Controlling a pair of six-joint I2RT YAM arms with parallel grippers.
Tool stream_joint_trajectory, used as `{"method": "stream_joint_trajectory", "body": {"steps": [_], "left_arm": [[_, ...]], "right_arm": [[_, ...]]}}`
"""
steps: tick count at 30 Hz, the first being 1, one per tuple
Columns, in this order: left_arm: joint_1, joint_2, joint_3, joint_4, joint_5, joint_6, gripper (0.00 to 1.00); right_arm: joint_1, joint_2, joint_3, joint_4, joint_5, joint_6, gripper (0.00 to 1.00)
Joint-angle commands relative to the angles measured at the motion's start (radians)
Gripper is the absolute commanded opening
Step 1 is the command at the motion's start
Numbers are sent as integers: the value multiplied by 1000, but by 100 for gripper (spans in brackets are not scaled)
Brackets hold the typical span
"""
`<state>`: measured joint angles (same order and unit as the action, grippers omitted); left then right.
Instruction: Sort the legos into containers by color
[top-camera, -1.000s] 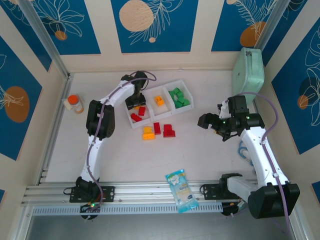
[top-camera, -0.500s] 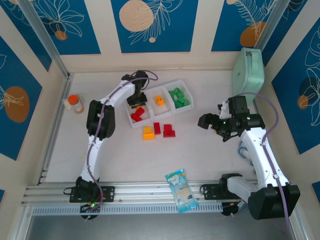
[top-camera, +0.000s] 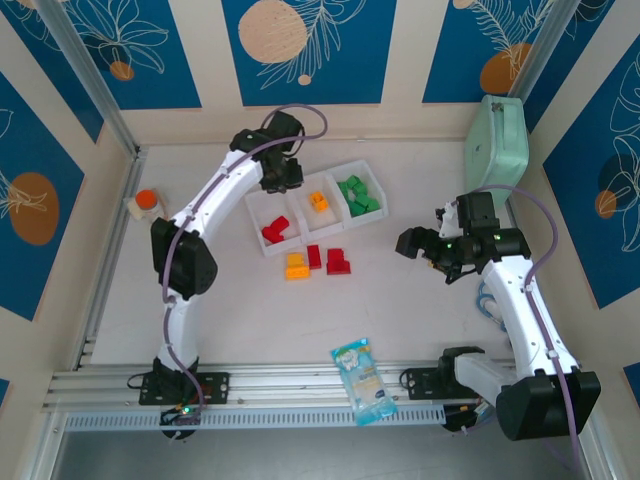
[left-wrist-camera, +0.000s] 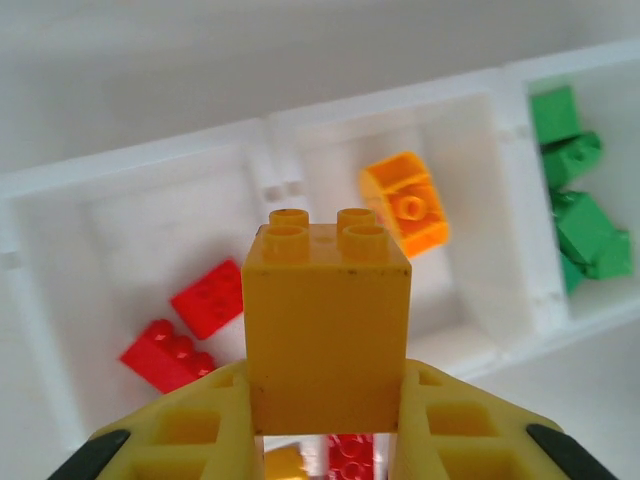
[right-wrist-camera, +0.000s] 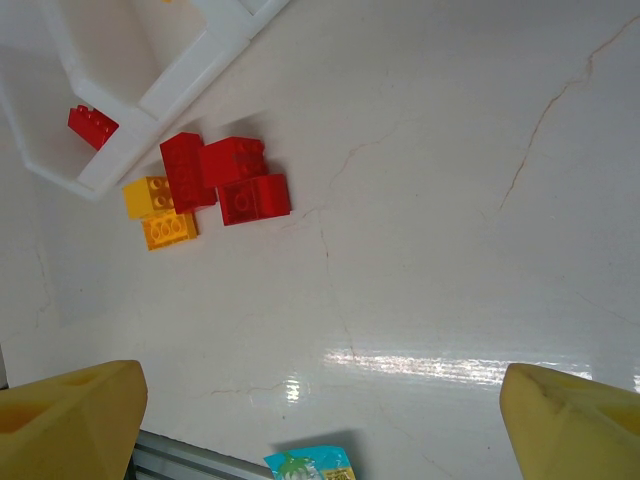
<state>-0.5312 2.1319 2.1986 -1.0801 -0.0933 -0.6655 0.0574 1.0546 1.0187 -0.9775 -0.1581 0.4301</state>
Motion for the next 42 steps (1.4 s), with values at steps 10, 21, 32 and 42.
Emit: {"method": "stream_joint_trajectory", "body": {"steps": [10,21,32,42], "left_arm": [[-76,200,161,10,113,15,38],[-88,78,101,2,76,84,71],[-97,-375,-449,210,81,151,99],[-30,-942,-1010,259,3,180,99]], "right_arm": [[-9,-57,21,-56,7,-4,92],[1,-57,35,-66,-24,16,98],[236,61,54,-35,-17,18,98],[630,289,14,204,251,-430,100]]}}
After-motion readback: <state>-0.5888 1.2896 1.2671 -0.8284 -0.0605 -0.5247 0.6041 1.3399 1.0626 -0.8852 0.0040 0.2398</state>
